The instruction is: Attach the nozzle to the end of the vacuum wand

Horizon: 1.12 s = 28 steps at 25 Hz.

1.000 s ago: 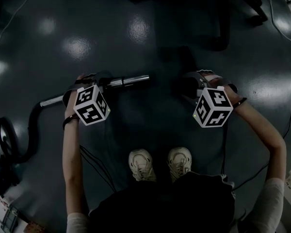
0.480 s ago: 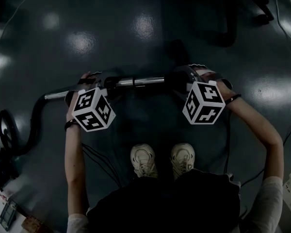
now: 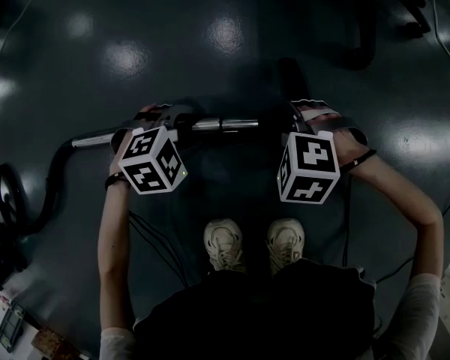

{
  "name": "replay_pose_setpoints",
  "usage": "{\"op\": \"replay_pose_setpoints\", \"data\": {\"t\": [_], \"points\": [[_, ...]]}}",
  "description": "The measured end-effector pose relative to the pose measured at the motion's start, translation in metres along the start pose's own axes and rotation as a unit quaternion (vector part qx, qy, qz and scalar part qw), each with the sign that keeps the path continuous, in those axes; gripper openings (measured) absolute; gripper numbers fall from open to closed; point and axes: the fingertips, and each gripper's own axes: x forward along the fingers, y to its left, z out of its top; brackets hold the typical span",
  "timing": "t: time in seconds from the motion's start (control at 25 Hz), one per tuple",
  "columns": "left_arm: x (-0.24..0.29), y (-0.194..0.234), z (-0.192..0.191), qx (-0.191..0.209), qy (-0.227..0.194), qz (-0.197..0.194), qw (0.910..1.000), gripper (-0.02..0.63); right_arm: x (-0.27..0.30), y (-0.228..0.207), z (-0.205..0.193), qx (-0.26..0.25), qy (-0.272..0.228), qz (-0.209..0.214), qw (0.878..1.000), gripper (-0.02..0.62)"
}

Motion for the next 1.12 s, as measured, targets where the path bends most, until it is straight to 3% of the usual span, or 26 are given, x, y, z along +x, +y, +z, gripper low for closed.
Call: {"op": "replay_pose_setpoints", "data": {"t": [0.28,0.44,0.52,0.6,0.64,0.68,0.72,0.76,0.8,0.84,0.92,0.96,1.0,1.04,1.12], "points": [[0.006,0.005,0.001,-0.028,-0.021,0.004,0.9994,0.199,0.013,-0.002,0.016,0.004,0.004,0.002,1.000,0.189],[0.011,0.008,0.003,-0.036,-0.027,0.022,0.9988,0.206,0.017,-0.004,0.019,0.005,-0.024,-0.008,1.000,0.192],[0.004,0.010,0.010,-0.059,-0.057,0.033,0.9961,0.213,0.010,-0.008,0.026,0.024,-0.056,-0.014,0.998,0.193],[-0.016,0.019,0.028,-0.095,-0.125,0.055,0.9861,0.209,-0.003,-0.016,0.034,0.069,-0.097,-0.014,0.993,0.203],[-0.032,0.028,0.041,-0.118,-0.173,0.077,0.9748,0.183,-0.012,-0.024,0.038,0.103,-0.125,-0.015,0.987,0.199],[-0.049,0.041,0.055,-0.142,-0.226,0.107,0.9578,0.120,-0.024,-0.035,0.042,0.148,-0.161,-0.021,0.976,0.158],[-0.067,0.056,0.066,-0.170,-0.275,0.140,0.9360,0.059,-0.037,-0.050,0.046,0.203,-0.203,-0.029,0.958,0.114],[-0.084,0.069,0.074,-0.203,-0.318,0.172,0.9103,0.003,-0.052,-0.068,0.048,0.266,-0.250,-0.039,0.930,0.080],[-0.099,0.081,0.080,-0.235,-0.359,0.199,0.8810,0.003,-0.069,-0.087,0.048,0.330,-0.300,-0.053,0.893,0.035],[-0.114,0.091,0.086,-0.264,-0.403,0.221,0.8479,0.003,-0.086,-0.107,0.046,0.390,-0.350,-0.069,0.849,0.008],[-0.142,0.108,0.094,-0.311,-0.484,0.259,0.7758,0.003,-0.119,-0.141,0.034,0.479,-0.433,-0.109,0.756,0.008],[-0.156,0.114,0.097,-0.325,-0.512,0.278,0.7448,0.003,-0.133,-0.153,0.027,0.505,-0.459,-0.131,0.719,0.008],[-0.168,0.118,0.100,-0.331,-0.530,0.296,0.7223,0.003,-0.144,-0.160,0.021,0.522,-0.472,-0.151,0.694,0.008],[-0.180,0.120,0.103,-0.332,-0.540,0.313,0.7079,0.003,-0.154,-0.164,0.017,0.533,-0.475,-0.165,0.680,0.008],[-0.211,0.124,0.114,-0.330,-0.547,0.338,0.6907,0.003,-0.179,-0.168,0.016,0.544,-0.463,-0.178,0.676,0.008]]}}
